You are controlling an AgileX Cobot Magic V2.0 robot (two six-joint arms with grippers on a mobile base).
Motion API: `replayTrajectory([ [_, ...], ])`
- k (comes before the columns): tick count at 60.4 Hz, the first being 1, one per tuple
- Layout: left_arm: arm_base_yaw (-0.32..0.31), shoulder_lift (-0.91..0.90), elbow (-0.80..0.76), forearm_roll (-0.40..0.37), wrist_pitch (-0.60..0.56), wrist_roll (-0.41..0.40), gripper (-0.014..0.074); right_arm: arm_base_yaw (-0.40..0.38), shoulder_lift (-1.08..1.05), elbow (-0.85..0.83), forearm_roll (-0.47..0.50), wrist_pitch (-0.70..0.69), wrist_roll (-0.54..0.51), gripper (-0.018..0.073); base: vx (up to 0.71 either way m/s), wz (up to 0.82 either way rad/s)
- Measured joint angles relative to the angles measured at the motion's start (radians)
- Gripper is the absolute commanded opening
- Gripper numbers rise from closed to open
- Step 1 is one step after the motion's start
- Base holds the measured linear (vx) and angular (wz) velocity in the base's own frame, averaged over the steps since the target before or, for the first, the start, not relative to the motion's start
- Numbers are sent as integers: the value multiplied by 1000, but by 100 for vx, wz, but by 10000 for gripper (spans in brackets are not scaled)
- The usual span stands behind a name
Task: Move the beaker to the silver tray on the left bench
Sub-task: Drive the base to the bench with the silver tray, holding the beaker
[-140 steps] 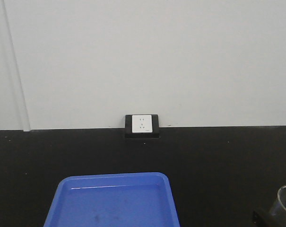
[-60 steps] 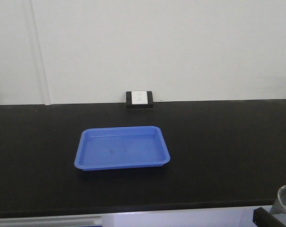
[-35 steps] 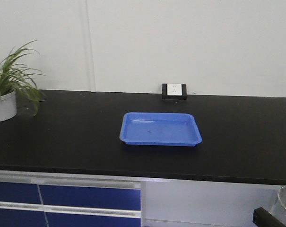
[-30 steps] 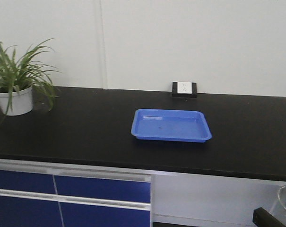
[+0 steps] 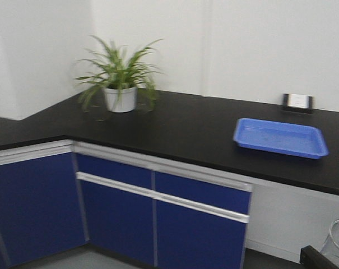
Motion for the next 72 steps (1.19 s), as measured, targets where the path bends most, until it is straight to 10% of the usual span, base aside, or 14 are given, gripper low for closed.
replayTrajectory([
  [72, 0, 0, 0, 0, 0, 0, 1, 0, 0, 0, 0, 0, 0, -11, -10, 66],
])
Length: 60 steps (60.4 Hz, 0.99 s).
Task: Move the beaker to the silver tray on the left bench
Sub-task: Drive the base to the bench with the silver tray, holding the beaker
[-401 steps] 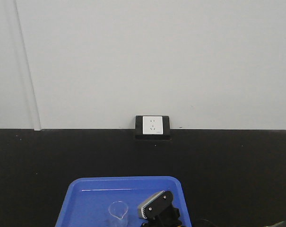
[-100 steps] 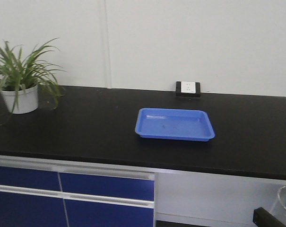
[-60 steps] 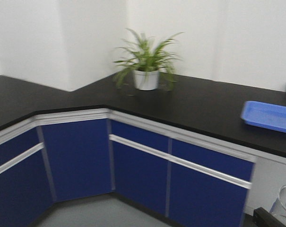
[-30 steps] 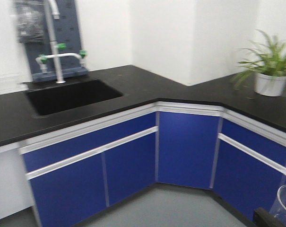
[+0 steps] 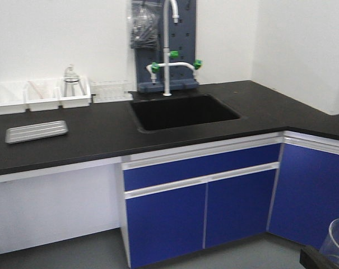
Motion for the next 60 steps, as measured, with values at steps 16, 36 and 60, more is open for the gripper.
replayTrajectory([
  [16, 0, 0, 0, 0, 0, 0, 1, 0, 0, 0, 0, 0, 0, -11, 15, 44],
  [36, 0, 0, 0, 0, 0, 0, 1, 0, 0, 0, 0, 0, 0, -11, 25, 50],
  [60, 0, 0, 0, 0, 0, 0, 1, 0, 0, 0, 0, 0, 0, -11, 37, 44],
])
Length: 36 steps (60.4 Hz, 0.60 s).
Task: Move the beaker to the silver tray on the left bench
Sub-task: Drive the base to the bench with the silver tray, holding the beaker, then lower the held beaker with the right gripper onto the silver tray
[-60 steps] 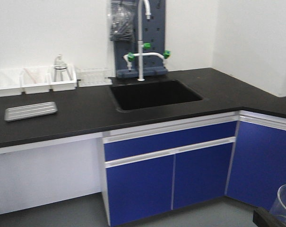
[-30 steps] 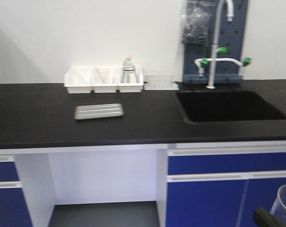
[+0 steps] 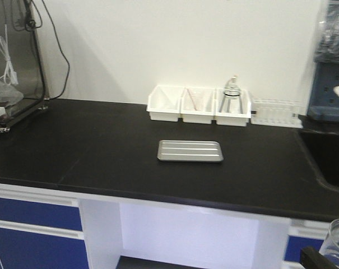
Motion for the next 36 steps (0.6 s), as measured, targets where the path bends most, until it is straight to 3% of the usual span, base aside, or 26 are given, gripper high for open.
replayTrajectory([
  [36, 0, 0, 0, 0, 0, 0, 1, 0, 0, 0, 0, 0, 0, -11, 45, 7],
])
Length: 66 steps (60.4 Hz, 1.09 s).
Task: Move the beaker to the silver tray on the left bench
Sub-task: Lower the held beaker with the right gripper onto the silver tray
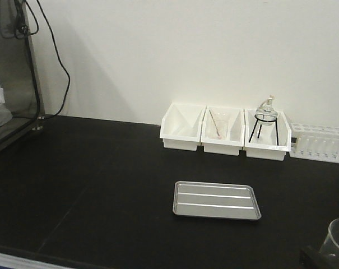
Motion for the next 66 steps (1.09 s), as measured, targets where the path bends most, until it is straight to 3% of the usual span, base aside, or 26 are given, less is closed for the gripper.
replayTrajectory([
  [36, 0, 0, 0, 0, 0, 0, 1, 0, 0, 0, 0, 0, 0, -11, 35, -23],
  [66, 0, 0, 0, 0, 0, 0, 1, 0, 0, 0, 0, 0, 0, -11, 12, -21],
])
